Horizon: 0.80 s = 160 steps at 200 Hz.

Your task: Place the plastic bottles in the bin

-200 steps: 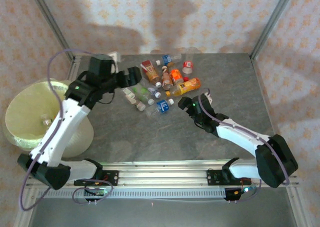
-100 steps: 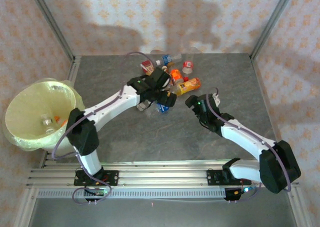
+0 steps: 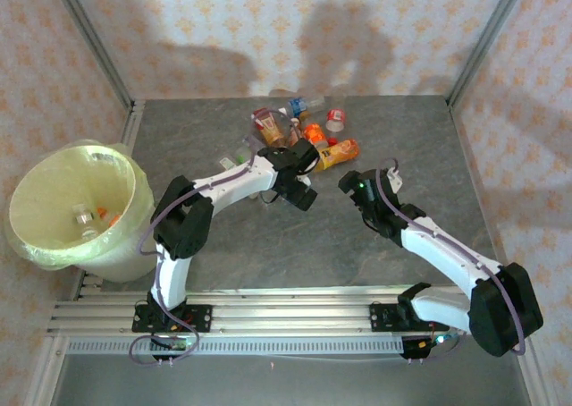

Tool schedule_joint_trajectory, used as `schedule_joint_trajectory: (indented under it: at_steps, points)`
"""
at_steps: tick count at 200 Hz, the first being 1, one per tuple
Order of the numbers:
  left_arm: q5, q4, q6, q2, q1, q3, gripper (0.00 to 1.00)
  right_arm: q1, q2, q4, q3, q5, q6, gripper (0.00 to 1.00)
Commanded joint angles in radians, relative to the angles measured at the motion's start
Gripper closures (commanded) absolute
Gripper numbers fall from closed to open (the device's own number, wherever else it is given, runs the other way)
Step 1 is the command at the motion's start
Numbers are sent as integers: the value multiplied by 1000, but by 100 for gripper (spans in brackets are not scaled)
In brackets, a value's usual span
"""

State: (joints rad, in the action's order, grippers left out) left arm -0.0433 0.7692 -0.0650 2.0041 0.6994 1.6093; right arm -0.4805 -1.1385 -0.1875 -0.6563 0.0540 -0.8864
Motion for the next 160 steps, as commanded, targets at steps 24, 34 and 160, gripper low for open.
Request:
schedule_joint_trajectory:
  at_steps: [24, 34, 160]
  points:
    - [-6, 19, 13, 41, -8, 6, 1, 5, 8, -20, 0, 18, 22, 1]
    - [-33, 10, 6, 34, -6, 3, 2, 5, 8, -21, 0, 17, 25, 1]
    - [107, -21, -117, 172, 9, 67, 20, 6, 36, -34, 18, 33, 37, 1]
